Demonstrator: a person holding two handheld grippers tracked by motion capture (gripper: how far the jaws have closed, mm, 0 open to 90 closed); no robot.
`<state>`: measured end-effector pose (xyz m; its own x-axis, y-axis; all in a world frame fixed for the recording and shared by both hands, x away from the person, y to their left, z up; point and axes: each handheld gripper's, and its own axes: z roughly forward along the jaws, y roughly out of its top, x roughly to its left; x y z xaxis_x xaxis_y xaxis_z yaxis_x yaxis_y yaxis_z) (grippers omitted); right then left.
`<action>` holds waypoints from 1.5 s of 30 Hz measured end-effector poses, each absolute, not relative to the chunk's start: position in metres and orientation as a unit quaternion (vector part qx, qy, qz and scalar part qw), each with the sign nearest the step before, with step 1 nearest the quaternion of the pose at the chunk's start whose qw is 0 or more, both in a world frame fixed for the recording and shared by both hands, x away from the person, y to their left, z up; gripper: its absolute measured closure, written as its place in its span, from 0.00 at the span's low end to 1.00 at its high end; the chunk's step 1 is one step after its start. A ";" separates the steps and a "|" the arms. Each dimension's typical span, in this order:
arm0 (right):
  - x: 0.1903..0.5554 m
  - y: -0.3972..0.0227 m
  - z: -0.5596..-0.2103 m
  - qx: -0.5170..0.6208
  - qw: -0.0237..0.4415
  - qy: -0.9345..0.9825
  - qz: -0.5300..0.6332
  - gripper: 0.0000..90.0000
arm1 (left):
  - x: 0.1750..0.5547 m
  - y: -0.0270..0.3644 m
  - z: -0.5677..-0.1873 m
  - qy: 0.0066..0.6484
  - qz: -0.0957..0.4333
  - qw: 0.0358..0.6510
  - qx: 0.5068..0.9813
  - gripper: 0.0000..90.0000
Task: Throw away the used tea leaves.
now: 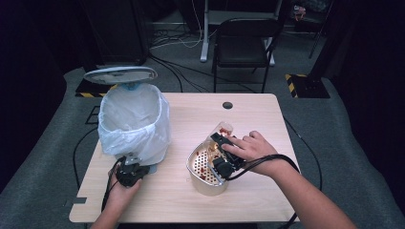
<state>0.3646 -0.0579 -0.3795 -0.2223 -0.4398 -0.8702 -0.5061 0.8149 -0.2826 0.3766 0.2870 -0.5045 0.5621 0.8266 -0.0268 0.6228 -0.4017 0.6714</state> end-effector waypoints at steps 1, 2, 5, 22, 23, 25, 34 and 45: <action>0.364 -0.057 -0.380 -0.323 0.545 0.774 0.010 0.57 | 0.377 0.287 -0.505 0.439 0.159 0.325 0.822 1.00; 0.363 -0.056 -0.381 -0.327 0.546 0.771 -0.001 0.57 | 0.377 0.287 -0.505 0.438 0.160 0.325 0.823 1.00; 0.360 -0.055 -0.389 -0.350 0.571 0.743 -0.011 0.57 | 0.377 0.287 -0.505 0.441 0.161 0.325 0.821 1.00; 0.354 -0.056 -0.401 -0.414 0.600 0.680 -0.075 0.56 | 0.376 0.284 -0.506 0.453 0.157 0.340 0.809 1.00; 0.353 -0.056 -0.402 -0.416 0.600 0.679 -0.076 0.56 | 0.376 0.284 -0.506 0.454 0.157 0.340 0.809 1.00; 0.353 -0.056 -0.402 -0.417 0.599 0.680 -0.075 0.56 | 0.376 0.284 -0.506 0.453 0.157 0.340 0.809 1.00; 0.352 -0.058 -0.407 -0.389 0.607 0.693 -0.031 0.56 | 0.376 0.284 -0.506 0.452 0.157 0.338 0.811 1.00; 0.350 -0.058 -0.408 -0.401 0.609 0.683 -0.044 0.56 | 0.376 0.285 -0.506 0.450 0.157 0.336 0.813 1.00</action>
<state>0.3498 -0.0578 -0.4078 0.0641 -0.6014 -0.7963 -0.4937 0.6744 -0.5491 0.3761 0.2849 -0.5058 0.5459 0.8365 -0.0469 0.6256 -0.3698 0.6869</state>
